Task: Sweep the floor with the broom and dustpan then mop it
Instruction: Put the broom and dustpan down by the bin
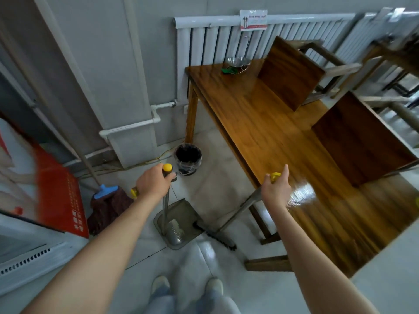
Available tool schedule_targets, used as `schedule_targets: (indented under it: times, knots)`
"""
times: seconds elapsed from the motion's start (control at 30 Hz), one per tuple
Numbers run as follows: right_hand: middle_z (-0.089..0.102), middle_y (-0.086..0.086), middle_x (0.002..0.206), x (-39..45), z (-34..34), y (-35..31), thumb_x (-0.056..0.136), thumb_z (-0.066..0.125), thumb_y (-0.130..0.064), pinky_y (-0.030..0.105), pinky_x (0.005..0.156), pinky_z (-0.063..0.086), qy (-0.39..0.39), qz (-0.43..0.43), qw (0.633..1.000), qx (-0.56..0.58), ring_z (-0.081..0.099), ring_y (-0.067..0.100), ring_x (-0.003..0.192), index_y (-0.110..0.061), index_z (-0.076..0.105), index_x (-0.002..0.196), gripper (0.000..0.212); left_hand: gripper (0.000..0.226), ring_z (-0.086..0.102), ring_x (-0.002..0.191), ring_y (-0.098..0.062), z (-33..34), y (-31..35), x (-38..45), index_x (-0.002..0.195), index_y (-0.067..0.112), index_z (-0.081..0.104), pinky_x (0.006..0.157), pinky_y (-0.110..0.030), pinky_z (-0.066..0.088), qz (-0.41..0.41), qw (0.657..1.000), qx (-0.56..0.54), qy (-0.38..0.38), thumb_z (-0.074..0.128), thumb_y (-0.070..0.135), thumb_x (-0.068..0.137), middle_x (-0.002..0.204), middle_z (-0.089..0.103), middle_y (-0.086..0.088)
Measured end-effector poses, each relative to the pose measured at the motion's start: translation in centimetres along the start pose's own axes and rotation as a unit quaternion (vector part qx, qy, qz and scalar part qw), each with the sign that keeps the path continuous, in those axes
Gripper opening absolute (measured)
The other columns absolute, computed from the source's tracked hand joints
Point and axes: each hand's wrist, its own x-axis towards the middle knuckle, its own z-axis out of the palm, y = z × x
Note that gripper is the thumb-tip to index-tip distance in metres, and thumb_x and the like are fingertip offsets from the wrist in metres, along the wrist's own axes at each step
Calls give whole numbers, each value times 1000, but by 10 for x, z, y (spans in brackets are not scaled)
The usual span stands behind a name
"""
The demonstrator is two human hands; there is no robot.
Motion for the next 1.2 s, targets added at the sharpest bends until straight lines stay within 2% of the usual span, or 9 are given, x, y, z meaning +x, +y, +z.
schedule_targets:
  times: [0.2, 0.3, 0.47, 0.73, 1.0, 1.2]
  knots:
    - [57, 10, 132, 7, -9, 1, 97, 55, -23, 43, 95, 49, 53, 24, 998, 20, 56, 30, 118, -15, 25, 152, 62, 36, 62, 92, -35, 6, 11, 1, 92, 15, 57, 65, -34, 40, -12, 1000, -7, 10, 59, 50, 87, 95, 67, -12]
    - [60, 10, 126, 14, -11, 3, 97, 56, -26, 43, 96, 49, 56, 11, 998, 14, 58, 30, 115, -15, 30, 149, 60, 35, 62, 91, -35, 9, 23, 0, 92, 16, 58, 65, -34, 42, -11, 1000, -16, 10, 60, 50, 86, 94, 68, -11]
    - [61, 9, 126, 29, -11, -1, 96, 55, -30, 43, 99, 46, 33, -19, 999, 17, 57, 29, 116, -16, 34, 148, 57, 32, 62, 92, -36, 16, 52, -5, 95, 17, 58, 64, -33, 40, -26, 999, -38, 24, 61, 47, 87, 95, 68, -11]
    - [62, 9, 125, 48, -5, -7, 96, 57, -28, 42, 99, 44, -15, -62, 998, 20, 57, 28, 115, -18, 34, 148, 58, 31, 60, 91, -34, 32, 94, -14, 89, 12, 54, 62, -33, 34, -82, 993, -73, 35, 61, 41, 89, 95, 66, -11]
    - [63, 7, 124, 65, -6, -3, 94, 60, -27, 36, 95, 47, -60, -74, 995, 28, 59, 24, 111, -21, 39, 147, 56, 31, 61, 94, -33, 60, 136, -19, 102, 11, 60, 65, -33, 40, -103, 987, -118, 27, 63, 39, 88, 98, 68, -10]
    - [64, 4, 121, 70, -7, -8, 95, 59, -26, 33, 96, 43, -83, -84, 992, 41, 56, 20, 112, -22, 45, 143, 50, 31, 61, 97, -34, 62, 153, -21, 98, 6, 57, 64, -32, 36, -169, 976, -123, 57, 61, 36, 91, 101, 66, -14]
